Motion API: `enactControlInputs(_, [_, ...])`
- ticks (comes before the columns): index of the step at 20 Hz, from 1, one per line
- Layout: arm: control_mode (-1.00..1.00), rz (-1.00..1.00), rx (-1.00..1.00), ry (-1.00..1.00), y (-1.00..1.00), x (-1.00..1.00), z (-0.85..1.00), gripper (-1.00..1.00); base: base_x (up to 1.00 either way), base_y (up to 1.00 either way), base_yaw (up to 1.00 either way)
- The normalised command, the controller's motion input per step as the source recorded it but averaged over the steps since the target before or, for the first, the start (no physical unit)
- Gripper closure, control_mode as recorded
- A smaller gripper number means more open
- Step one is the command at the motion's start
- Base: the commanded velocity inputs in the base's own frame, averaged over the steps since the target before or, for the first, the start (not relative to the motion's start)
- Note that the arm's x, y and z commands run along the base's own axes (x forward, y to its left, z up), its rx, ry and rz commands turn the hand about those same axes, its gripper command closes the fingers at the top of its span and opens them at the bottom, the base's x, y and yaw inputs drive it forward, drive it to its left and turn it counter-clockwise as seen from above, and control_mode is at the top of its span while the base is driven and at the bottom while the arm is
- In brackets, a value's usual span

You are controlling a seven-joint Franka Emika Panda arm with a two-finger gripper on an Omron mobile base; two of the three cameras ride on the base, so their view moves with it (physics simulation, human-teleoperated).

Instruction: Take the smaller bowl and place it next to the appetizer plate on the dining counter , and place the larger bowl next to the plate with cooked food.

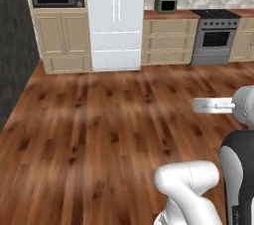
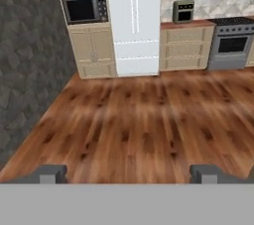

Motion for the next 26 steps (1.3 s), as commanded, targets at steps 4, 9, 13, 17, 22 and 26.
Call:
enactControlInputs(4, [1.00, 0.00, 0.00, 0.00, 0.00, 0.00, 0.00, -1.00, 1.00, 0.21, -0.11])
enactControlInputs(9, [1.00, 0.00, 0.00, 0.00, 0.00, 0.00, 0.00, -1.00, 1.00, 0.00, -0.16])
enactControlInputs(13, [1.00, 0.00, 0.00, 0.00, 0.00, 0.00, 0.00, -1.00, 1.00, 0.04, -0.14])
enactControlInputs(17, [1.00, 0.00, 0.00, 0.00, 0.00, 0.00, 0.00, -1.00, 1.00, 0.21, -0.08])
enactControlInputs(22, [1.00, 0.00, 0.00, 0.00, 0.00, 0.00, 0.00, -1.00, 1.00, 0.02, -0.05])
enactControlInputs(26, [1.00, 0.00, 0.00, 0.00, 0.00, 0.00, 0.00, -1.00, 1.00, 0.00, 0.00])
